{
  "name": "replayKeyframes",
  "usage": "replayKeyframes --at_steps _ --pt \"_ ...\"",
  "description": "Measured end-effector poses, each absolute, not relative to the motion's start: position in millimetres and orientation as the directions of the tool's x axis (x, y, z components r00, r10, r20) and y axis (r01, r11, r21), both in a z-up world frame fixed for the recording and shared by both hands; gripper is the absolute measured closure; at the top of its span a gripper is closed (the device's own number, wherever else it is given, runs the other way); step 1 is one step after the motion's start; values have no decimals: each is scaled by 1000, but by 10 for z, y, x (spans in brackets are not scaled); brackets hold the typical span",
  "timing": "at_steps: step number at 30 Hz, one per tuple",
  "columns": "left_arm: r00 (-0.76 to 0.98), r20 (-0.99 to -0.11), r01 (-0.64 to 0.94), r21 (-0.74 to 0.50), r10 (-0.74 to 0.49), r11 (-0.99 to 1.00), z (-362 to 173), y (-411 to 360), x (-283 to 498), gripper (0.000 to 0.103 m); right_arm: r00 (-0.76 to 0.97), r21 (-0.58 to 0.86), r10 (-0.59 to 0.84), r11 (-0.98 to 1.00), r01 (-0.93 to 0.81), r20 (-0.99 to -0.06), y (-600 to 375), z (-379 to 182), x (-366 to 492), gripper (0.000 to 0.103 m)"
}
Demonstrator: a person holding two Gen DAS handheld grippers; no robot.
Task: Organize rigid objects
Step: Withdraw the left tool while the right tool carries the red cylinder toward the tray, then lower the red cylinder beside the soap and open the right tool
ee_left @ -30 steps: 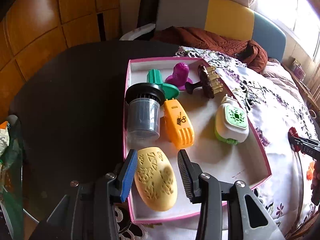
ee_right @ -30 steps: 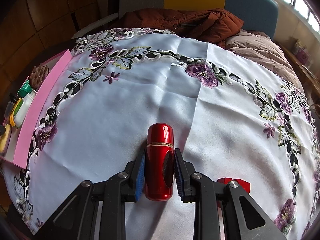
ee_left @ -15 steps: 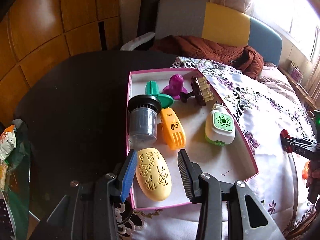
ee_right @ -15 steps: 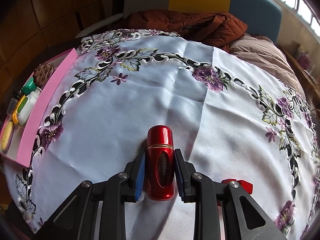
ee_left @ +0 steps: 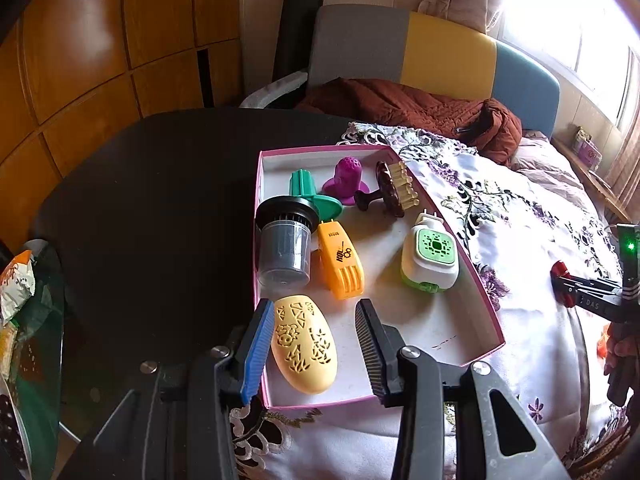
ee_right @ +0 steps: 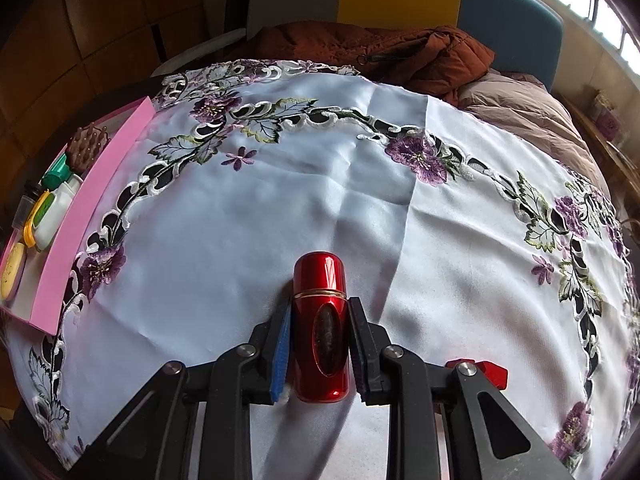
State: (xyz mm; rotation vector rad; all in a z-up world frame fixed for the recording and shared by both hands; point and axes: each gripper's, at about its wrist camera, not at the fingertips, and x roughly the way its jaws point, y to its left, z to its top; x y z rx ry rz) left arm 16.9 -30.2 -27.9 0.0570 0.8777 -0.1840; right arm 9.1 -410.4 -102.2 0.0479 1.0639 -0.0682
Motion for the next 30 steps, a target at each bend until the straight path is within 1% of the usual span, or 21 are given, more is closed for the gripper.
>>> replayKeyframes --at_steps 5,13,22,26,30 --pt "622 -768 181 -45 -150 982 -284 -249 164 61 479 1 -44 996 94 -876 -4097 -1024 87 77" --pt "622 -766 167 -72 -162 983 -299 -154 162 61 462 -5 -86 985 172 -883 -4084 -1000 101 77" --pt "625 -765 136 -90 -156 987 -322 -8 172 61 492 -16 -141 968 250 -859 -4082 -818 34 77" --pt "625 -765 119 -99 -152 988 -337 57 184 61 542 1 -125 974 225 -831 -3960 -592 20 77" --pt "632 -761 99 -103 -143 990 -335 112 198 61 604 44 -47 990 134 -796 -3640 -326 35 77"
